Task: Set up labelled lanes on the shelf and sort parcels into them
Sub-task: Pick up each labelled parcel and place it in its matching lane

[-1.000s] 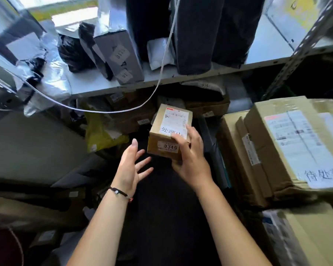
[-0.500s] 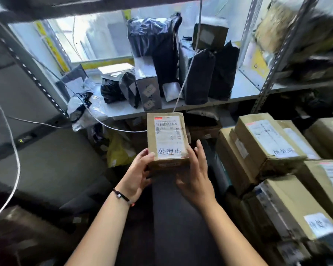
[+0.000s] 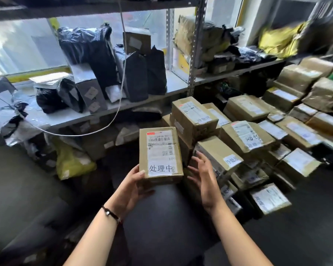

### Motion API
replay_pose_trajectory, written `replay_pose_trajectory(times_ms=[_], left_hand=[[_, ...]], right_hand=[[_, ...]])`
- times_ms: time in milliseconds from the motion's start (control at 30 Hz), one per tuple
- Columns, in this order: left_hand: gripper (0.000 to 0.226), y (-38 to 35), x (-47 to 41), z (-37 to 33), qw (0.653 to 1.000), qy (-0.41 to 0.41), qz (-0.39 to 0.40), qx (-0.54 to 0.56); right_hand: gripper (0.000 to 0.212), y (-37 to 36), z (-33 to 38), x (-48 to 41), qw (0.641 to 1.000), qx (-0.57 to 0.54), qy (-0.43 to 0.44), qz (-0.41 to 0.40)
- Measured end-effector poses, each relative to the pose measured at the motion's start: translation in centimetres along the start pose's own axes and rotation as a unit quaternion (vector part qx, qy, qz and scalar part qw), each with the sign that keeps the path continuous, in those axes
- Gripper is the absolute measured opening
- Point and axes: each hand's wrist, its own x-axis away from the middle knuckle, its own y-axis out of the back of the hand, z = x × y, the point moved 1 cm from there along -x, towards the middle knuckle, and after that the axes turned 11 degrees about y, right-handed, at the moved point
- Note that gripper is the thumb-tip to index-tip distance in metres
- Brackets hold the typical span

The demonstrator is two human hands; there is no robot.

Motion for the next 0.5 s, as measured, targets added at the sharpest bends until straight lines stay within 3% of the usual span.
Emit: replay_pose_trajectory(times_ms=[67,133,267,400,500], left_hand=[[0.098,-1.8,-0.4,-0.3,0.999,-0.008,0.028,-0.030],[0.086,-4.4,-0.7,-0.5,0.997,-0.012,0.053,-0.048],[0.105,-9.5,-2.1,0.3,0.992,-0.020,0.098,-0.083],[0.096,-14.2,-4.4,1.8,0.985,-0.012,0.139,-0.100],[0.092,-19.1,-6.8,4.2,0.986,0.011,0.140,-0.087]], right_hand=[[0.098,1.5,0.6,0.5,0.995,-0.083,-0.047,0.016],[0.108,3.5,1.6,1.1,0.991,-0.113,-0.052,0.042],[0.110,8.8,3.7,1.5,0.987,-0.156,-0.033,0.027],[0.097,14.6,4.3,1.8,0.982,-0.184,-0.033,0.014],[0.103,20.3,4.0,2.3,0.984,-0.168,-0.064,0.004]])
